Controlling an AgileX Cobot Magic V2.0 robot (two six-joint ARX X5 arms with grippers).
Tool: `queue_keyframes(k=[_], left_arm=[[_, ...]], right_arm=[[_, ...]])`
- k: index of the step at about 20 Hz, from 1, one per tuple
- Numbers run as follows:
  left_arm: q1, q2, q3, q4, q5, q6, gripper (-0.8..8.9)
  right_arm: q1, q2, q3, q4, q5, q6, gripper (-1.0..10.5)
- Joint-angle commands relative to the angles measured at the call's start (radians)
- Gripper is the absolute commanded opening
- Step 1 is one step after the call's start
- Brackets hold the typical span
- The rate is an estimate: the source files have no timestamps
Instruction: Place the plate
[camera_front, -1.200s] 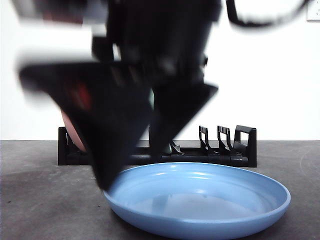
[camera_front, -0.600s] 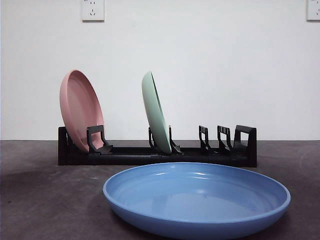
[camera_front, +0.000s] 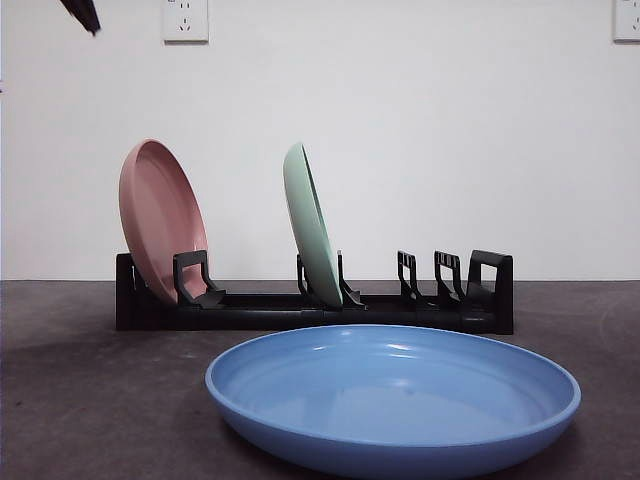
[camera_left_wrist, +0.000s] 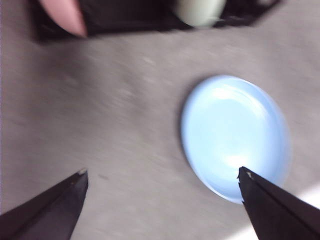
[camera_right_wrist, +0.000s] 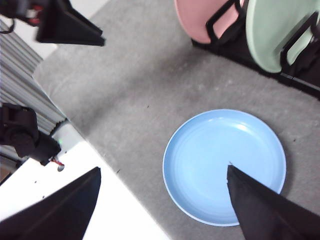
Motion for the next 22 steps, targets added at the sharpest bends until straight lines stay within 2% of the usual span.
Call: queue_keyframes(k=[1,7,12,15,17,22], left_arm=[[-0.024,0.108,0.132,-0.043,-0.126,0.029,4.60],[-0.092,0.391,0.436,-0.140,-0.482,0.095,4.60],[-0.143,0.612,0.632,-0.105,-0.763,0.161,4.59],[-0.158,0.713,0.695,-0.024,-0.873,0.199,4.59],[-0.162,0.766,0.722,0.030,-0.898,0.227,4.59],[-0.162,0.858,0.757,0.051,-0.948,0.234,4.51]], right_arm=[[-0.016,-0.042,-0.021,0.002,0.000,-0.012,4.0],[-0.075,-0.129,-0.043,-0.023,0.026,-0.012,4.0],[-0.075,-0.130,-0.043,-0.031,0.023,-0.013,4.0],[-0.075,-0.130,-0.043,-0.031,0.021,-0.017,4.0],[-0.075,-0.130,-0.043,-0.031,-0.002,-0.020,4.0],[-0.075,-0.130,-0.043,-0.034,-0.027,-0.020,4.0]])
